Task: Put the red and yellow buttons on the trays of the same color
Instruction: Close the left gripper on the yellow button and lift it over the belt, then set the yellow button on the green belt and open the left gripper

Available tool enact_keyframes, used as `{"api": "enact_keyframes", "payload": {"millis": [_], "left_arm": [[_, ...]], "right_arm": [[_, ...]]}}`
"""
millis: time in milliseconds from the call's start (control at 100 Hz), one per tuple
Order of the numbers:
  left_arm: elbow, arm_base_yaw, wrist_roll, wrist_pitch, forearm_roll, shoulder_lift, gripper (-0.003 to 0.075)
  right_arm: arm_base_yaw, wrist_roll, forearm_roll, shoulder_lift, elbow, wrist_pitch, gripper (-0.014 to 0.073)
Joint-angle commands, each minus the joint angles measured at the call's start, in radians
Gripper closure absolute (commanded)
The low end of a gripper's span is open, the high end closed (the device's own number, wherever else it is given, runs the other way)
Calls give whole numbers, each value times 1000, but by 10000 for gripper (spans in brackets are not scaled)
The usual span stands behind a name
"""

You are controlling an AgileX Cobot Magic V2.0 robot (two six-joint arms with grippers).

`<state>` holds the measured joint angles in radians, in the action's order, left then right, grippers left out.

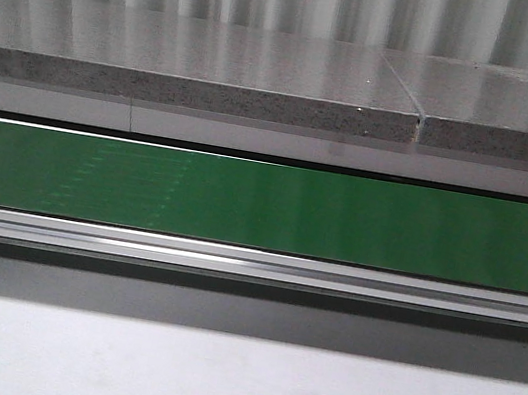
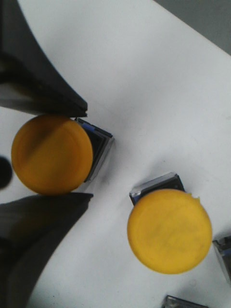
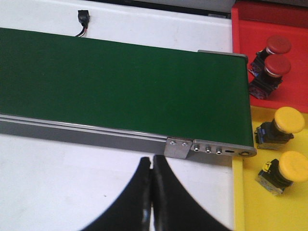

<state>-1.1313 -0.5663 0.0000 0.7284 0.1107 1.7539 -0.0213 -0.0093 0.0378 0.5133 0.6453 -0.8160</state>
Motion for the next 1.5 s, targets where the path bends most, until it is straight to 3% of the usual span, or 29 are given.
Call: {"api": "enact_keyframes", "payload": {"millis": [0,150,570,1180,1490], "left_arm": [[-31,-2,-8,-33,0,-42,465],[-31,-2,-8,-39,0,-42,512],[-27,32,-8,43,-4,-213,512],[-41,351,-8,86,32,-339,512],[-41,423,-8,80,46,-287,512]], "right_arm": [[1,-10,0,3,23,59,660],[1,-10,0,3,23,59,660],[1,-10,0,3,23,59,660],[1,-10,0,3,23,59,660],[1,-10,0,3,23,59,660]]}}
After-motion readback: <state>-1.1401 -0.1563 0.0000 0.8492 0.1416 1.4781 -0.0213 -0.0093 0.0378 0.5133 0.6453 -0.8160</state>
